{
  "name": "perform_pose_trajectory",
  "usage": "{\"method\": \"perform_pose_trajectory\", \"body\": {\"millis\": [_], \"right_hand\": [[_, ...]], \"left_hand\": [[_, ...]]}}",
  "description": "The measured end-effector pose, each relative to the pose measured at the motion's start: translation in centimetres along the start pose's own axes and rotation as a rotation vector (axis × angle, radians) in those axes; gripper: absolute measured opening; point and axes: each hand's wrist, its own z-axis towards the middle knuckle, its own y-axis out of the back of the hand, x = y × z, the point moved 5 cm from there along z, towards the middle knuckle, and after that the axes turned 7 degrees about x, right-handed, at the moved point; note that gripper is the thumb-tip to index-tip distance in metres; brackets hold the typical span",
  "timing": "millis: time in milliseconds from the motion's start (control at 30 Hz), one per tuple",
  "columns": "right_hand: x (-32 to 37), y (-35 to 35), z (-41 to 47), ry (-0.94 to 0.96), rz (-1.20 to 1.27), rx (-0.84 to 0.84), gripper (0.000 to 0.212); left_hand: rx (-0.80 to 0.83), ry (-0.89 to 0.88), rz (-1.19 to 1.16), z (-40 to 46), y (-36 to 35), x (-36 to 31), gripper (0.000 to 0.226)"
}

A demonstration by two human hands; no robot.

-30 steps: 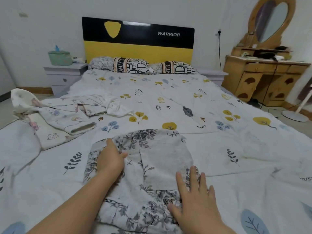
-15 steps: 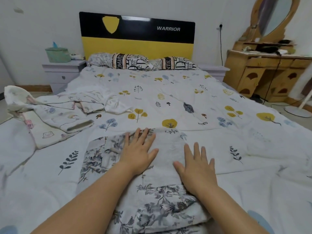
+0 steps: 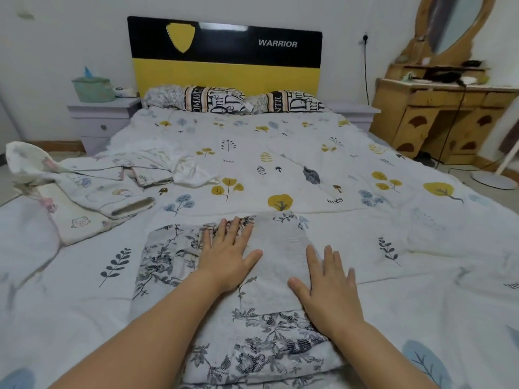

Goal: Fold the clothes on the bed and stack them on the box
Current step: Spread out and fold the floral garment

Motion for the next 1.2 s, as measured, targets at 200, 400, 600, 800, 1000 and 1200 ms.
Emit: {"method": "perform_pose_trajectory", "body": {"millis": [200, 400, 600, 800, 1000, 1200], "right_hand": [[5.3, -1.8, -5.2, 0.24, -0.135, -0.033, 0.076], [4.4, -5.9, -5.8, 0.323, -0.245, 0.007, 0.076], [4.2, -2.3, -6.2, 0.267, -0.071, -0.073, 0.068], [-1.2, 3.0, -3.6, -0.115, 0.388, -0.062, 0.05], [-2.4, 3.3, -1.6, -0.267, 0.549, 0.195, 0.032], [-3.1, 2.5, -1.7, -0.318, 0.698, 0.376, 0.048]], "left_hand": [[-0.054, -0.051, 0.059, -5.4, -0.1, -0.3, 0.103], [-0.004, -0.036, 0.011, -6.7, -3.2, 1.2, 0.087], [0.038, -0.035, 0.0, -6.6, -2.4, 0.8, 0.101], [0.013, 0.124, 0.048, -8.0, -0.4, 3.1, 0.095], [0.067, 0.203, 0.008, -9.2, 0.0, 5.0, 0.06], [-0.036, 0.093, 0.146, -8.2, 1.4, 3.2, 0.07]]}}
